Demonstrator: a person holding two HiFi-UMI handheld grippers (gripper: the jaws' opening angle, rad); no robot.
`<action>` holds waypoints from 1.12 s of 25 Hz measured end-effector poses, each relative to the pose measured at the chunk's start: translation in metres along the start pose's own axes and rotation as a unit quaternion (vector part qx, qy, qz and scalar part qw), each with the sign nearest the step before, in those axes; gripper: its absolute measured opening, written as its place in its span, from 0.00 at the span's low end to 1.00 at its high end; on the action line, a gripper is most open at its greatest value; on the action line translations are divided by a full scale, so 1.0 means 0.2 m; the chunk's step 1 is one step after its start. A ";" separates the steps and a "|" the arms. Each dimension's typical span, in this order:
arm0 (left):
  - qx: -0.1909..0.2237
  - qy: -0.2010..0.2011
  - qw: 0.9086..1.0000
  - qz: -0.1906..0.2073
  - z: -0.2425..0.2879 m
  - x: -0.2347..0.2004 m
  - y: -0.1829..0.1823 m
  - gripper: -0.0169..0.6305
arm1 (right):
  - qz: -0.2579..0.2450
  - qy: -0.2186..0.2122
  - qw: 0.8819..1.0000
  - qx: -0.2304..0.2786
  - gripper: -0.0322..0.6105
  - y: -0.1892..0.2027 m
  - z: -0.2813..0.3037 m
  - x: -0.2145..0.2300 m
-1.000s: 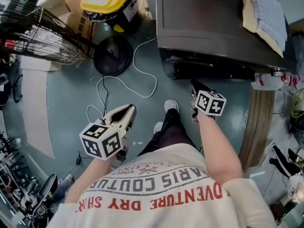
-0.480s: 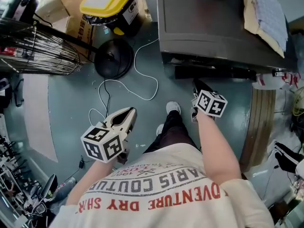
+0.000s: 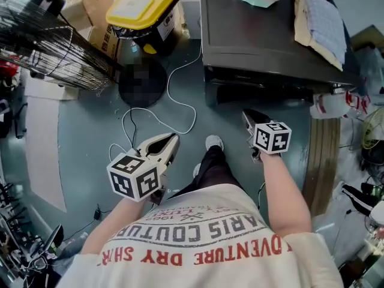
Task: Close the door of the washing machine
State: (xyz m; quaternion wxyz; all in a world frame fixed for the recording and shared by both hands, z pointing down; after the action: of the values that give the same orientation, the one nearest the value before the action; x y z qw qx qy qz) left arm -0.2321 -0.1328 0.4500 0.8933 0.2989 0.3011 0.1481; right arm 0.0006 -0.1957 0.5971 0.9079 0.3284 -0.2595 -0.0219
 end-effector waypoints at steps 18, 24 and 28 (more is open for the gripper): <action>0.129 0.077 0.981 0.121 -0.44 0.45 -0.28 0.09 | -0.176 -0.145 0.961 0.157 0.08 -0.42 -1.07 -1.09; 0.191 0.093 0.963 0.163 -0.68 0.60 -0.45 0.09 | -0.206 -0.157 0.943 0.207 0.08 -0.55 -1.32 -1.24; 0.217 0.100 0.952 0.192 -0.77 0.68 -0.49 0.09 | -0.218 -0.155 0.937 0.224 0.08 -0.54 -1.39 -1.29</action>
State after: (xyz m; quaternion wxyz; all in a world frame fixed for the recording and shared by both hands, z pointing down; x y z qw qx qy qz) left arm -0.2151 -0.0797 0.2296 0.7269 0.5214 0.3506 0.2772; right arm -0.0737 -0.0634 0.2325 0.7324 0.5644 -0.3167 -0.2115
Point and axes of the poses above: the fingertips, and each gripper's own axes: z forward along the fingers, x to its right, y out of its underside, the point moved 1 cm from there along -z, backward along the fingers, and after that the axes turned 3 degrees about z, right-handed, at the moved point
